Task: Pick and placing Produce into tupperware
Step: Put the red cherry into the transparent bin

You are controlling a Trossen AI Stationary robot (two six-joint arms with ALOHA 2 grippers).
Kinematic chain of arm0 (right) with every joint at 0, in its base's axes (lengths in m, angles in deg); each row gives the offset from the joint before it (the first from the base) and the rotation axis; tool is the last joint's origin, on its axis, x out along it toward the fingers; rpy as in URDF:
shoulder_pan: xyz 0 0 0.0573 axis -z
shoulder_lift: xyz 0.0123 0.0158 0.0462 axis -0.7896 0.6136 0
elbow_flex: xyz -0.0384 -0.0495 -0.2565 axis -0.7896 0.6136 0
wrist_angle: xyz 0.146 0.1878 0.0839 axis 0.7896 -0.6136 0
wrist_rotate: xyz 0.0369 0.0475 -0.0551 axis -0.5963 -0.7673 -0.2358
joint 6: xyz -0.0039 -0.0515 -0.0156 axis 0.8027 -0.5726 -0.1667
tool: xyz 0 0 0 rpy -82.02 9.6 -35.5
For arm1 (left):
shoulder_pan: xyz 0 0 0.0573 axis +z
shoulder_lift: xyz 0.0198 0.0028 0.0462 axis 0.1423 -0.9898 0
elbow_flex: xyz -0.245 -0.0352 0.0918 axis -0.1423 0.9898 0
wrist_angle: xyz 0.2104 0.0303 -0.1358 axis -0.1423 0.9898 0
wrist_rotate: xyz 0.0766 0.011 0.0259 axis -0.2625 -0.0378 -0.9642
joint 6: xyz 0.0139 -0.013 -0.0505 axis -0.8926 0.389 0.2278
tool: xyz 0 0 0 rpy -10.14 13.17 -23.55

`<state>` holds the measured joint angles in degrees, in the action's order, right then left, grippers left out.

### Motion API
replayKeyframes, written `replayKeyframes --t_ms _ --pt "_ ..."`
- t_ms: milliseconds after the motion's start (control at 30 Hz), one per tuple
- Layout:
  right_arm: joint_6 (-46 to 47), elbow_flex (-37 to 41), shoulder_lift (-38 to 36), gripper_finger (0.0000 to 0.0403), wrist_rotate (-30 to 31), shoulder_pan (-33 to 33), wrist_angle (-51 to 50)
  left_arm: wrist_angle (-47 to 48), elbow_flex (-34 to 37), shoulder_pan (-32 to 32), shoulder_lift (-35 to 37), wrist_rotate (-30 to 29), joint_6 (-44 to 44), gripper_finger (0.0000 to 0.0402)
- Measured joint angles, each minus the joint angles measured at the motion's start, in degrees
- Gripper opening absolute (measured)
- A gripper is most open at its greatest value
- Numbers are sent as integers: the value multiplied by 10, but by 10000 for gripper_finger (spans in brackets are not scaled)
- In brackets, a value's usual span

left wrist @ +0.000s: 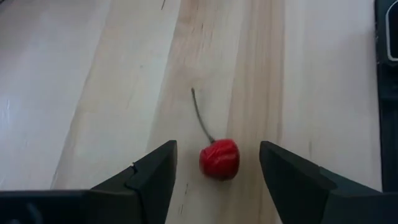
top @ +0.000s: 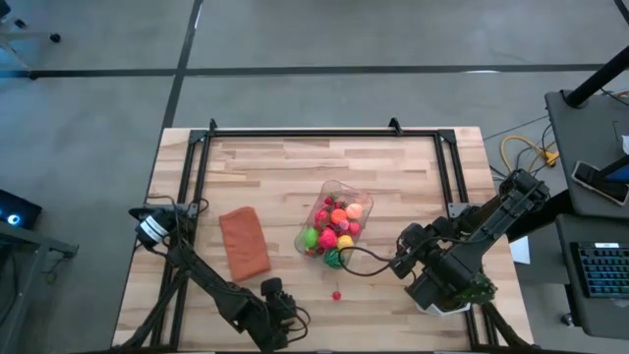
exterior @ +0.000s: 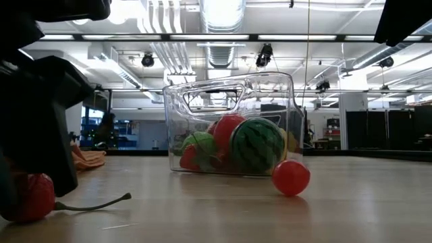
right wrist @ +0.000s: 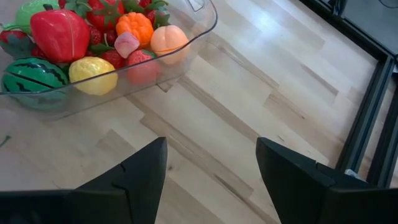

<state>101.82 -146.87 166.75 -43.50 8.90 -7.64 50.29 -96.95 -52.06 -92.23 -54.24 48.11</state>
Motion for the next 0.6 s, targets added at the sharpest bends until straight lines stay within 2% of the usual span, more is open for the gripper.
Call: replayKeyframes --t_ms 300,600 --pt "0 1 0 240 0 0 0 1 1 0 0 2 -25 136" --pt "-2 6 0 240 -2 0 0 4 11 1 0 2 -31 106"
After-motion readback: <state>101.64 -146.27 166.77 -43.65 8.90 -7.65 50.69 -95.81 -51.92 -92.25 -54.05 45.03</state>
